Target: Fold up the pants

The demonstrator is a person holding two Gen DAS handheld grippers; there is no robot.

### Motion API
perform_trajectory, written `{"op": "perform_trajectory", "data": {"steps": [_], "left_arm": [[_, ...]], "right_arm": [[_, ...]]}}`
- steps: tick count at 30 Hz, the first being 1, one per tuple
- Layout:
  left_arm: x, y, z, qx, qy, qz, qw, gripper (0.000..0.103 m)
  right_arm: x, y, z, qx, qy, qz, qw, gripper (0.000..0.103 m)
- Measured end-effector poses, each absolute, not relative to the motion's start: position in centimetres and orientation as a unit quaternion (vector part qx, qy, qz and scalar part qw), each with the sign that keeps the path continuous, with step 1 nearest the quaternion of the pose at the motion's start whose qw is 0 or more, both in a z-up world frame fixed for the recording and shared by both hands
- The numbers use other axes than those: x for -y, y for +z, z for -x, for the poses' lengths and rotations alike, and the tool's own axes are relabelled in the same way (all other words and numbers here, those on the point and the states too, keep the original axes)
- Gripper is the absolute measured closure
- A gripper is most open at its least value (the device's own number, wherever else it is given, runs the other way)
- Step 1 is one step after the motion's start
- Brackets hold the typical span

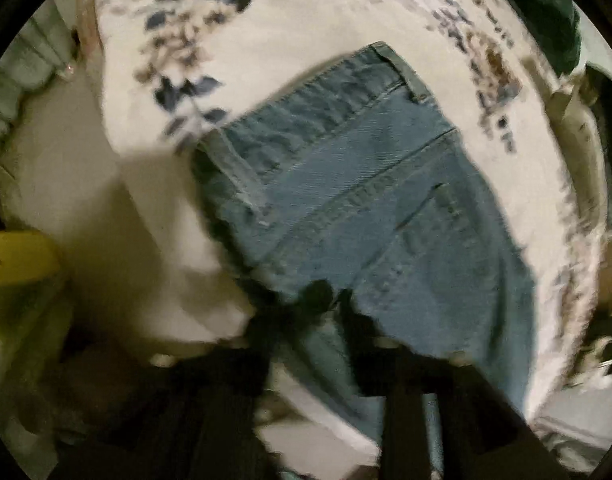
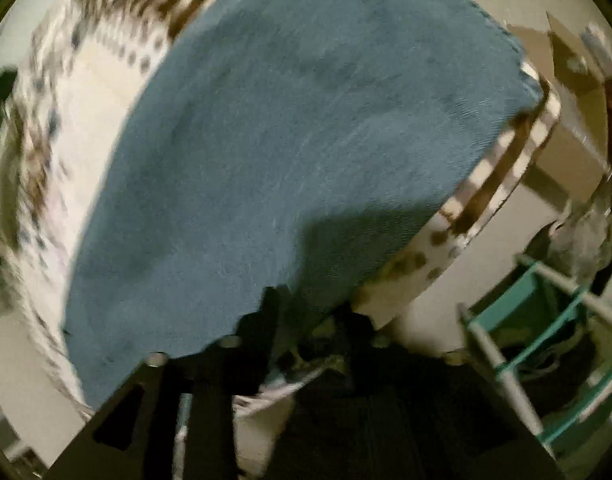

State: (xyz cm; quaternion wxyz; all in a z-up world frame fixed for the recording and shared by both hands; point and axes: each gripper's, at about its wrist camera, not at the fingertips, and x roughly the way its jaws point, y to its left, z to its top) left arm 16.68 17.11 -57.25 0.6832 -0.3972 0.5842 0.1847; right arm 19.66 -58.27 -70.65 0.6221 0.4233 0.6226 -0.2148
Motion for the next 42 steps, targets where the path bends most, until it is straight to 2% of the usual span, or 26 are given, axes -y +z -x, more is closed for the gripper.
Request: {"op": "perform_trajectory", "data": {"steps": [1,4,5,7,8,9,10,14,16,17,18,19,20,22,24,26,29,31,33,37,38,39,40,42], "left_arm": [[-16.9,-57.6,-16.8,-0.574,0.175,0.419,0.682,0.048],[-16.1,-59.0,-17.7,-0.575,0.185,0.427,0.673,0.047],[-16.0,-59.2,-18.0,-0.575,0.192,0.422,0.674,0.05],[-15.4,-59.0,-18.1,-0.574,0.211,0.395,0.685,0.067],[-15.2,-58.8,-18.3,-0.574,0.22,0.381,0.691,0.084],[-15.1,-58.6,-18.3,-0.571,0.222,0.373,0.697,0.088],[-15.0,-58.4,-18.3,-0.568,0.222,0.371,0.7,0.089],[-14.6,-57.5,-18.5,-0.57,0.213,0.356,0.71,0.092],[-15.2,-57.9,-18.6,-0.58,0.213,0.358,0.7,0.091],[-15.8,-58.2,-18.8,-0.586,0.212,0.365,0.691,0.088],[-15.9,-58.2,-19.1,-0.595,0.207,0.367,0.684,0.087],[-16.1,-57.8,-19.4,-0.606,0.202,0.359,0.681,0.086],[-16.1,-57.2,-19.7,-0.619,0.199,0.343,0.677,0.078],[-15.8,-55.2,-20.1,-0.627,0.192,0.314,0.687,0.074],[-14.6,-52.8,-20.2,-0.625,0.185,0.284,0.703,0.057],[-12.9,-50.4,-20.8,-0.613,0.174,0.259,0.726,0.045],[-8.4,-49.2,-23.0,-0.607,0.119,0.254,0.744,0.044],[-4.9,-50.4,-25.4,-0.62,0.065,0.281,0.73,0.044],[-1.1,-51.7,-27.9,-0.635,0.017,0.287,0.717,0.044],[5.7,-54.8,-32.0,-0.658,-0.034,0.205,0.724,0.044],[6.9,-55.8,-33.0,-0.663,-0.04,0.189,0.723,0.044],[7.7,-56.7,-33.7,-0.668,-0.042,0.171,0.723,0.044],[8.0,-56.9,-33.8,-0.67,-0.041,0.162,0.723,0.044],[7.6,-57.2,-34.1,-0.675,-0.038,0.168,0.718,0.044]], "right_arm": [[59.1,-70.3,-18.9,-0.605,-0.222,-0.436,0.627,0.058],[61.3,-69.9,-17.7,-0.569,-0.242,-0.464,0.634,0.058],[62.0,-70.1,-17.4,-0.56,-0.248,-0.472,0.634,0.058],[63.1,-70.6,-17.3,-0.552,-0.26,-0.48,0.63,0.058],[63.4,-70.5,-17.3,-0.542,-0.268,-0.482,0.634,0.068],[63.8,-70.1,-17.3,-0.533,-0.279,-0.476,0.642,0.087],[64.1,-69.7,-17.1,-0.534,-0.296,-0.46,0.644,0.098],[63.9,-68.8,-15.4,-0.537,-0.308,-0.442,0.649,0.099],[63.8,-69.5,-14.8,-0.564,-0.309,-0.431,0.634,0.099],[63.8,-70.6,-14.7,-0.596,-0.302,-0.421,0.613,0.095],[63.9,-71.1,-14.6,-0.614,-0.297,-0.417,0.601,0.089],[64.1,-71.0,-14.4,-0.624,-0.294,-0.417,0.592,0.076],[64.3,-70.3,-14.4,-0.633,-0.288,-0.414,0.588,0.064],[64.1,-68.3,-14.6,-0.634,-0.278,-0.405,0.597,0.056],[62.6,-65.4,-16.3,-0.623,-0.258,-0.388,0.628,0.056],[60.1,-63.3,-19.0,-0.628,-0.198,-0.354,0.664,0.05],[55.0,-62.8,-24.7,-0.657,-0.092,-0.25,0.706,0.05],[52.3,-63.8,-27.6,-0.678,-0.053,-0.176,0.711,0.05],[50.7,-65.3,-30.0,-0.694,-0.019,-0.151,0.704,0.05],[48.3,-67.5,-31.7,-0.719,0.021,-0.072,0.691,0.05],[47.9,-68.1,-31.7,-0.725,0.023,-0.048,0.687,0.054],[47.6,-68.2,-31.4,-0.72,0.024,-0.037,0.692,0.064],[47.4,-68.2,-31.0,-0.715,0.034,-0.027,0.698,0.097],[47.7,-67.5,-30.1,-0.702,0.026,-0.01,0.712,0.099]]}}
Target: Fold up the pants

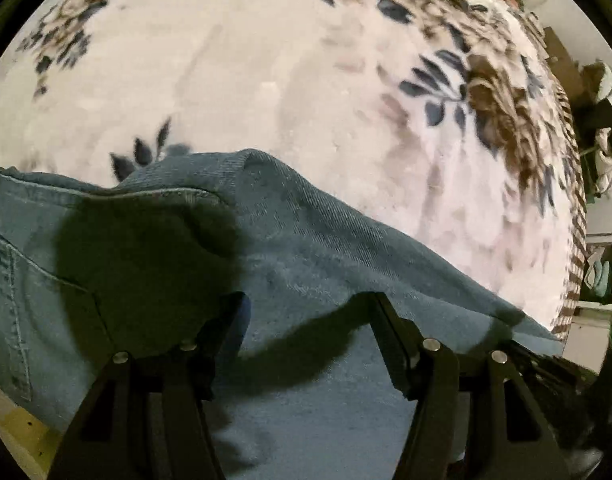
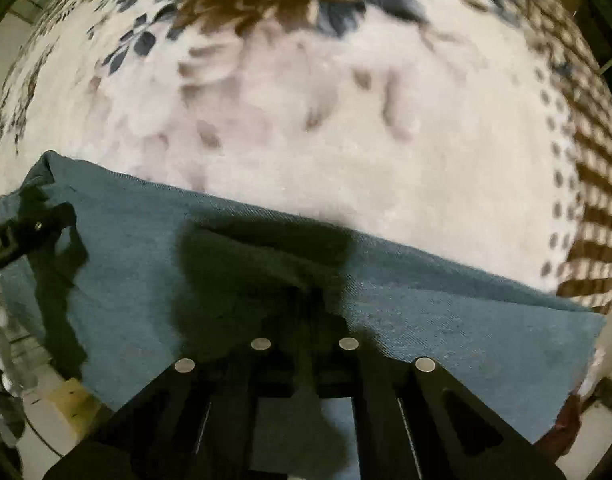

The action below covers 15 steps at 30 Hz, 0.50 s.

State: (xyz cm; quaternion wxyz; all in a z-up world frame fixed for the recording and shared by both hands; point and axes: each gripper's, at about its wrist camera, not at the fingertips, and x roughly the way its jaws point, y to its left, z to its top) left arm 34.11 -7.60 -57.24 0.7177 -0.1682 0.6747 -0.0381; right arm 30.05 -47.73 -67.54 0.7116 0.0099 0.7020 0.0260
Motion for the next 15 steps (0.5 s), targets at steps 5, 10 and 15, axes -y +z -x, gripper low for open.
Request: {"op": "perform_trajectory", "data": {"steps": [5,10,15], "left_arm": [[4.9,-54.6,-33.2,-0.646,-0.039,0.187,0.739,0.044],[2.2,-54.8,-32.8,-0.642,-0.021,0.186,0.743,0.044],[0.1,-54.2,-31.4,-0.639,-0.005,0.185,0.747,0.044]], "right_arm": [[51.2,-62.8,-26.9,-0.648,-0.001,-0.044,0.76,0.102],[55.9,-60.6,-27.3,-0.631,-0.045,-0.077,0.77,0.103],[52.3,-60.5,-27.8,-0.667,0.029,-0.142,0.731,0.088]]}}
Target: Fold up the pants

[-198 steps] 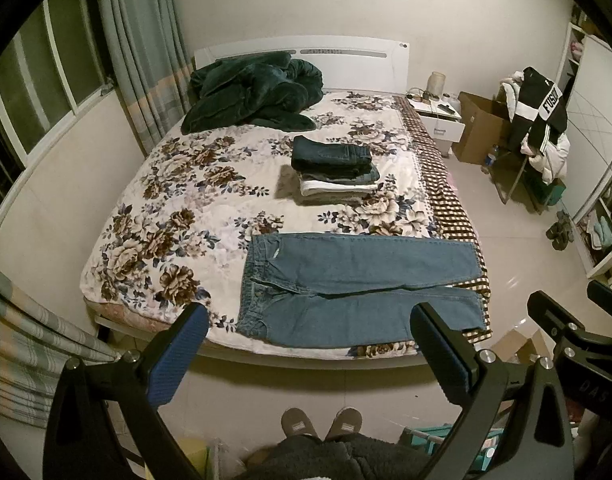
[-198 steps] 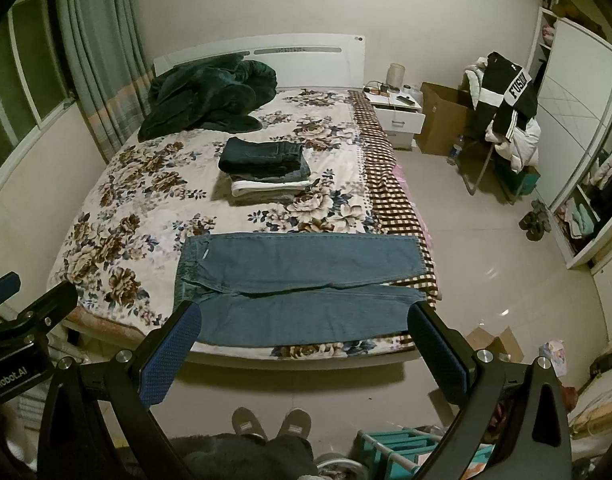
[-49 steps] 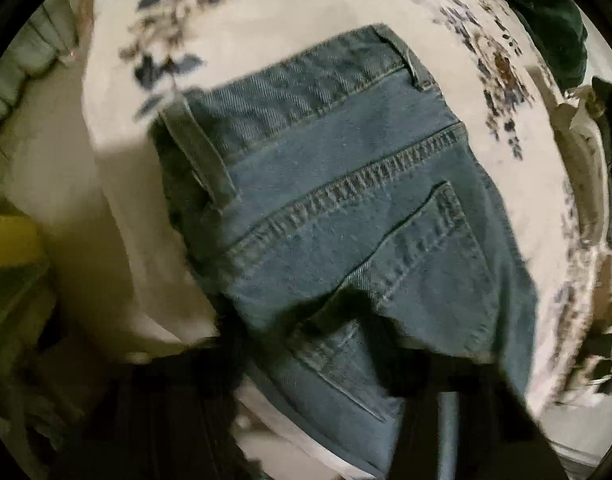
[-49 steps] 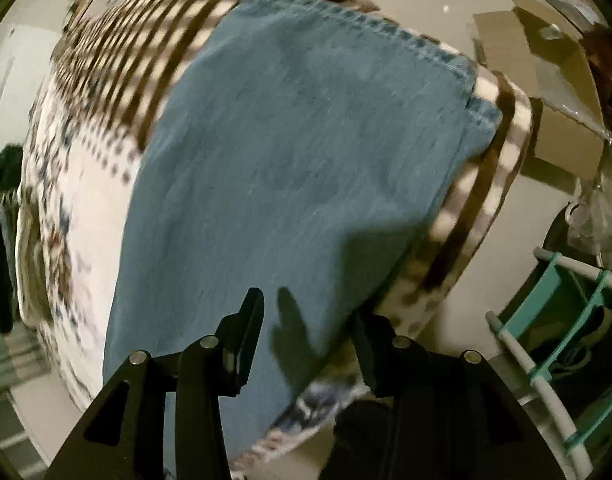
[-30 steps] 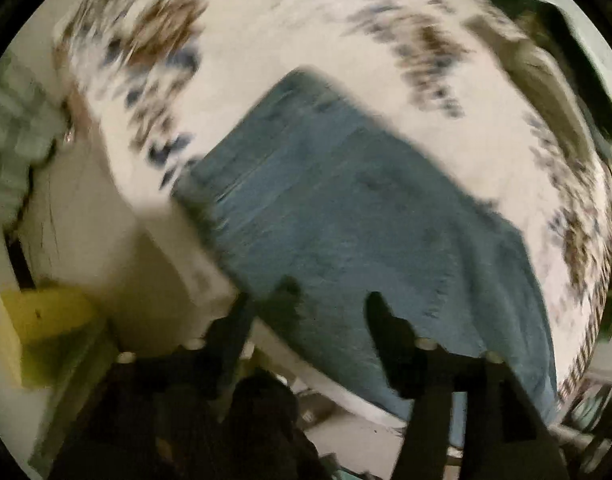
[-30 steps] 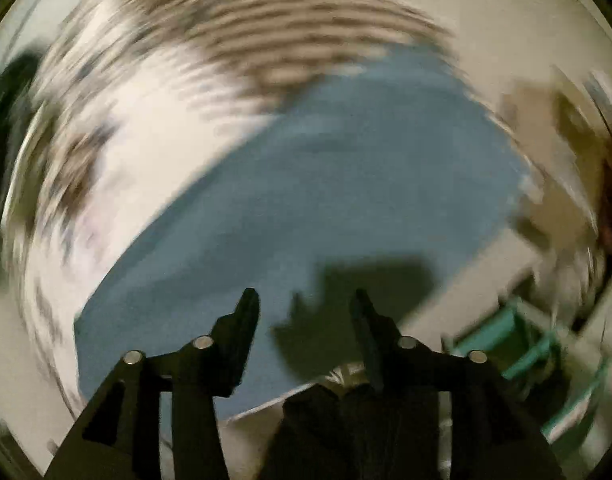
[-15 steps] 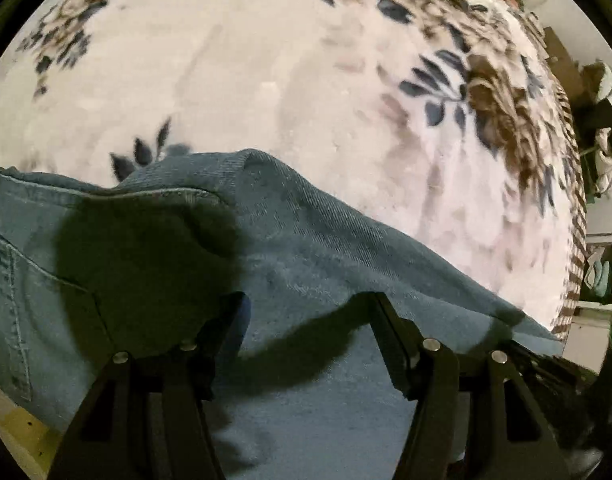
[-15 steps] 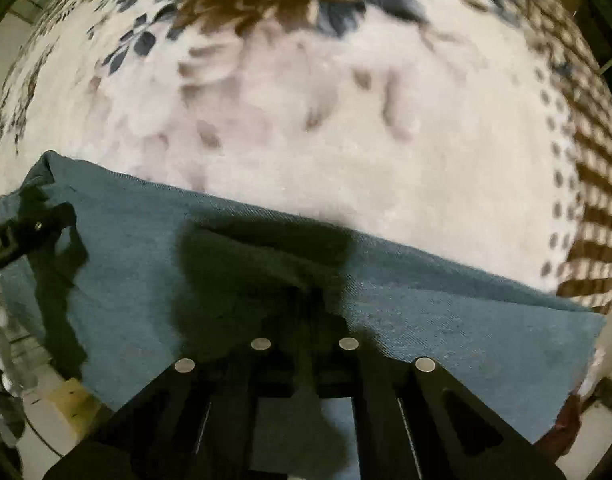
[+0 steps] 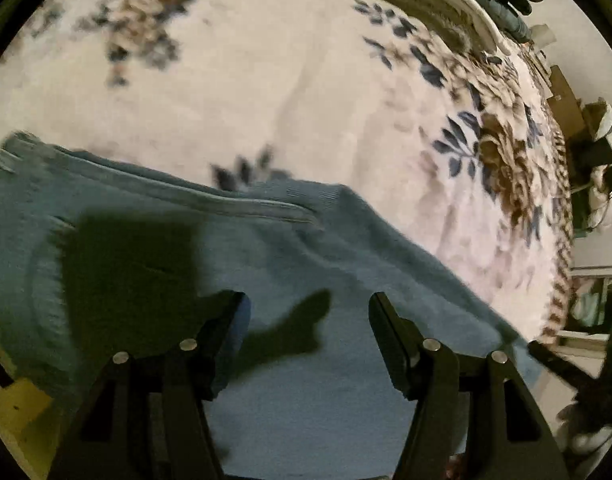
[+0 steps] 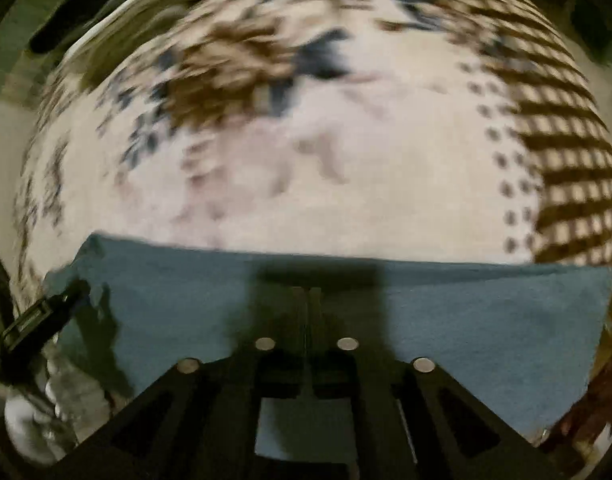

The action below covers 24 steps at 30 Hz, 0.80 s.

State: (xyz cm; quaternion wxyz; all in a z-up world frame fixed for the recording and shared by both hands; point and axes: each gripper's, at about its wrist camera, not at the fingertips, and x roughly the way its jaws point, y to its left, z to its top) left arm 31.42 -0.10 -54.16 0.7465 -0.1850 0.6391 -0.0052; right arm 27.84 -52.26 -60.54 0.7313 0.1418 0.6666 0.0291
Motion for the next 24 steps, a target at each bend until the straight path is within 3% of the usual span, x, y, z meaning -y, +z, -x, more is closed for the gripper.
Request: {"op": "perform_trajectory", "data": {"steps": [2,3,10,14,15,16,17,24], "left_arm": [[0.1,-53.8,-31.3,-0.634,0.014,0.157,0.757,0.044],[0.0,-54.1,-31.5,-0.633,0.024,0.146,0.76,0.044],[-4.8,-57.1,-31.4,-0.643,0.079,0.164,0.744,0.044],[-6.4,-57.2,-31.2,-0.639,0.091,0.164,0.746,0.044],[-6.8,-57.3,-31.1,-0.639,0.093,0.169,0.744,0.044],[-7.2,-57.4,-30.9,-0.64,0.094,0.174,0.743,0.044],[-7.4,-57.4,-30.8,-0.64,0.093,0.178,0.741,0.044],[-8.3,-57.3,-30.3,-0.638,0.082,0.191,0.742,0.044]], "right_arm": [[49.5,-60.0,-28.3,-0.669,0.071,-0.142,0.726,0.052],[48.8,-59.8,-28.3,-0.671,0.084,-0.142,0.723,0.048],[37.2,-62.4,-32.6,-0.676,0.202,-0.209,0.678,0.048],[31.6,-64.8,-34.8,-0.69,0.222,-0.14,0.674,0.048],[30.6,-65.6,-34.9,-0.699,0.231,-0.12,0.666,0.049],[29.7,-66.2,-34.8,-0.707,0.237,-0.094,0.66,0.066],[28.9,-66.5,-34.6,-0.705,0.247,-0.075,0.661,0.092],[30.5,-62.3,-32.1,-0.646,0.224,0.003,0.73,0.1]]}}
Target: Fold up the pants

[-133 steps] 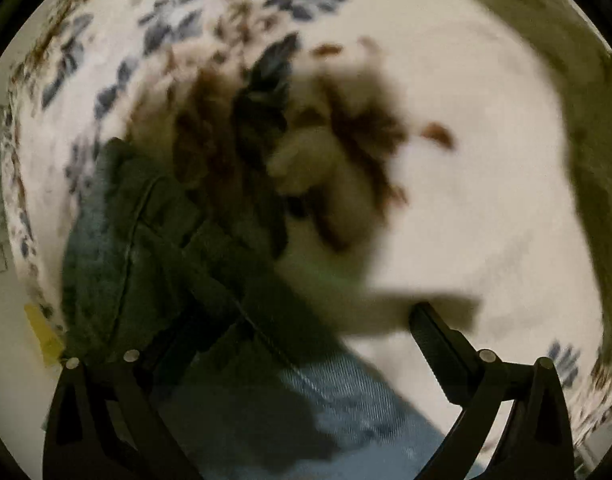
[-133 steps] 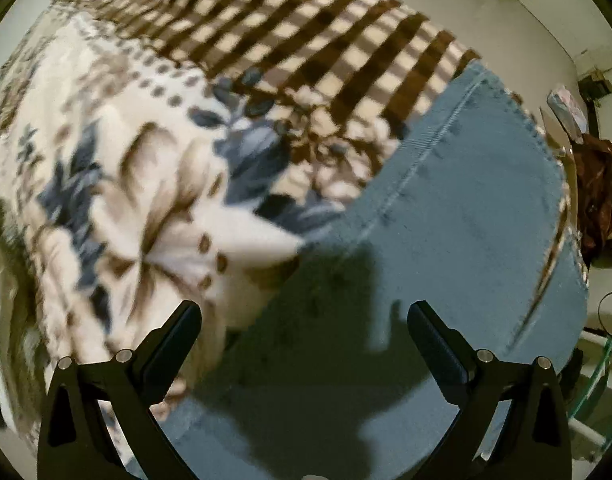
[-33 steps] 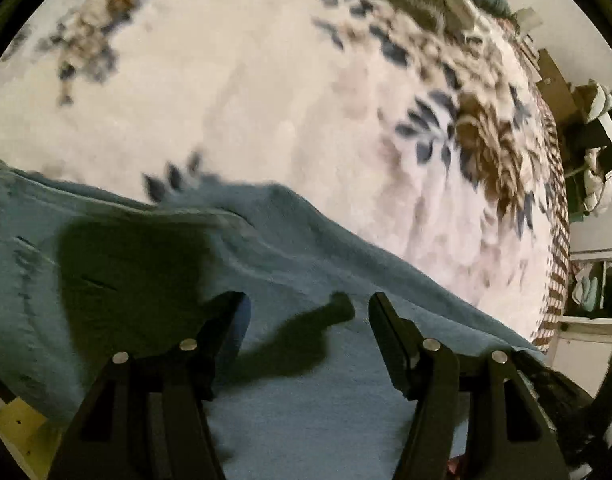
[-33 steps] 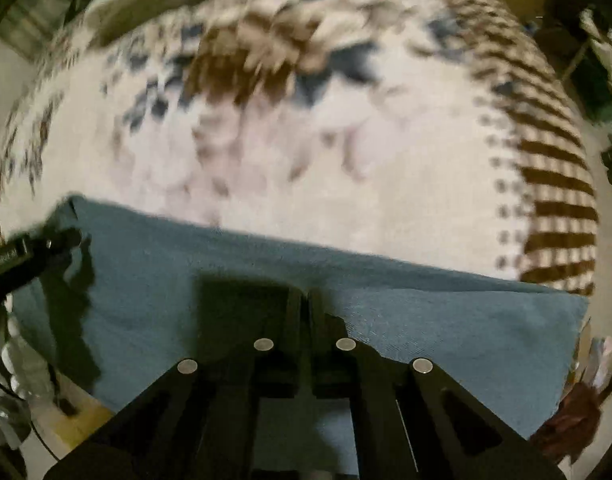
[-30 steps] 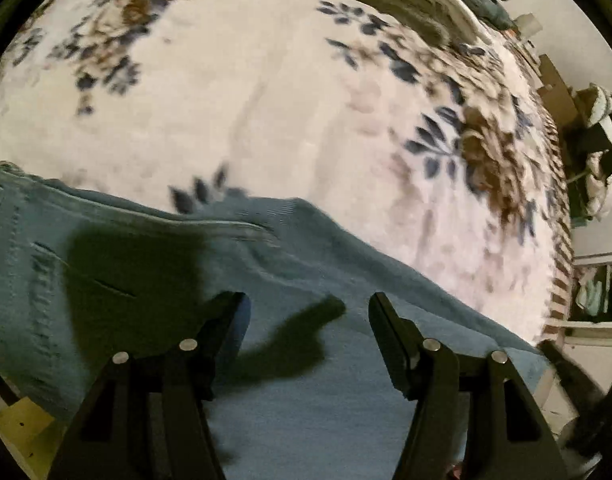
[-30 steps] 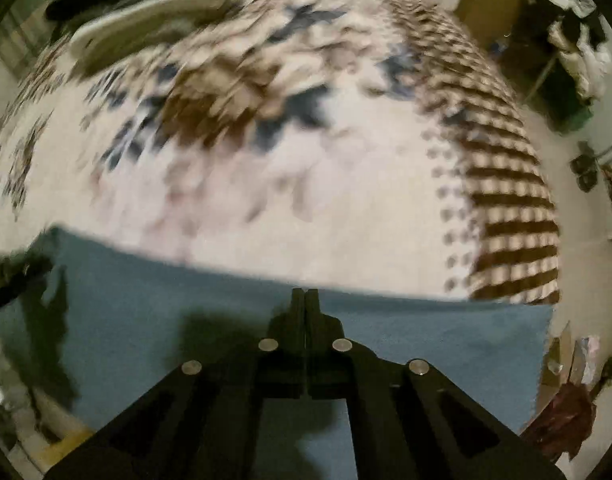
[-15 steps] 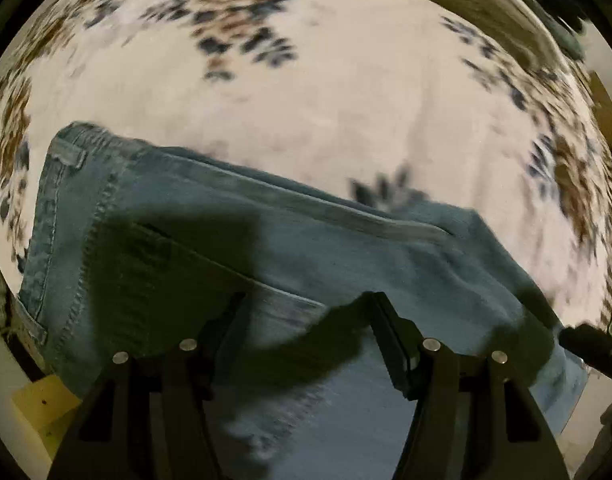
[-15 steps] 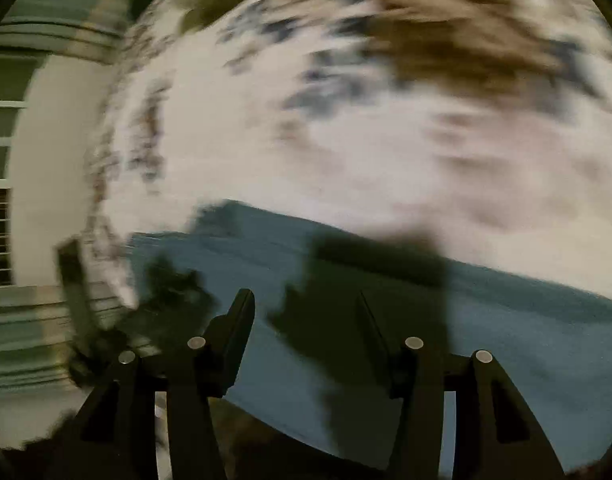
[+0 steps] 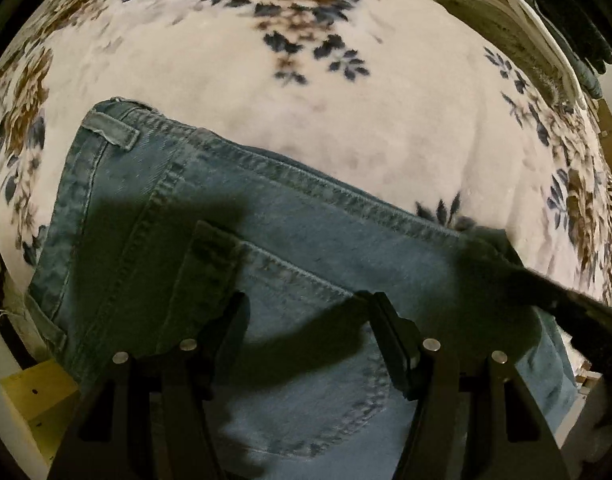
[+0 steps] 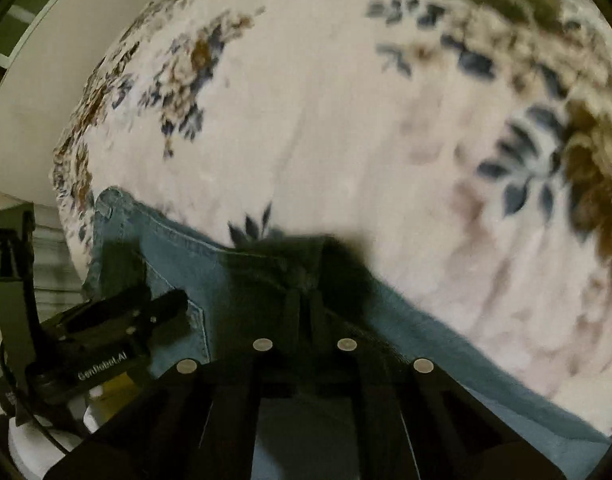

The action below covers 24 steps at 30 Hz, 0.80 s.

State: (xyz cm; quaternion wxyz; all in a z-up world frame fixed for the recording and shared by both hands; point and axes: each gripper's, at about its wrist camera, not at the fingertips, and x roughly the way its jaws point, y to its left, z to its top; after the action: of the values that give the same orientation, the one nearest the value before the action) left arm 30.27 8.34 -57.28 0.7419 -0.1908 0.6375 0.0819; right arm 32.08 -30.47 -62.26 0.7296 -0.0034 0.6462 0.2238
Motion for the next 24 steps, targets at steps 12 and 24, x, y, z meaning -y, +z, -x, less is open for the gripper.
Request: {"op": "perform_trajectory", "data": {"steps": [12,24], "left_arm": [[-5.6,-54.6,-30.5,-0.636,0.021,0.162,0.754,0.044],[8.7,-56.4,-35.8,-0.662,-0.076,0.074,0.742,0.044]], "right_arm": [[42.4,-61.5,-31.8,-0.655,0.097,-0.243,0.709,0.048],[62.4,-67.2,-23.6,-0.648,-0.183,-0.457,0.581,0.047]]}}
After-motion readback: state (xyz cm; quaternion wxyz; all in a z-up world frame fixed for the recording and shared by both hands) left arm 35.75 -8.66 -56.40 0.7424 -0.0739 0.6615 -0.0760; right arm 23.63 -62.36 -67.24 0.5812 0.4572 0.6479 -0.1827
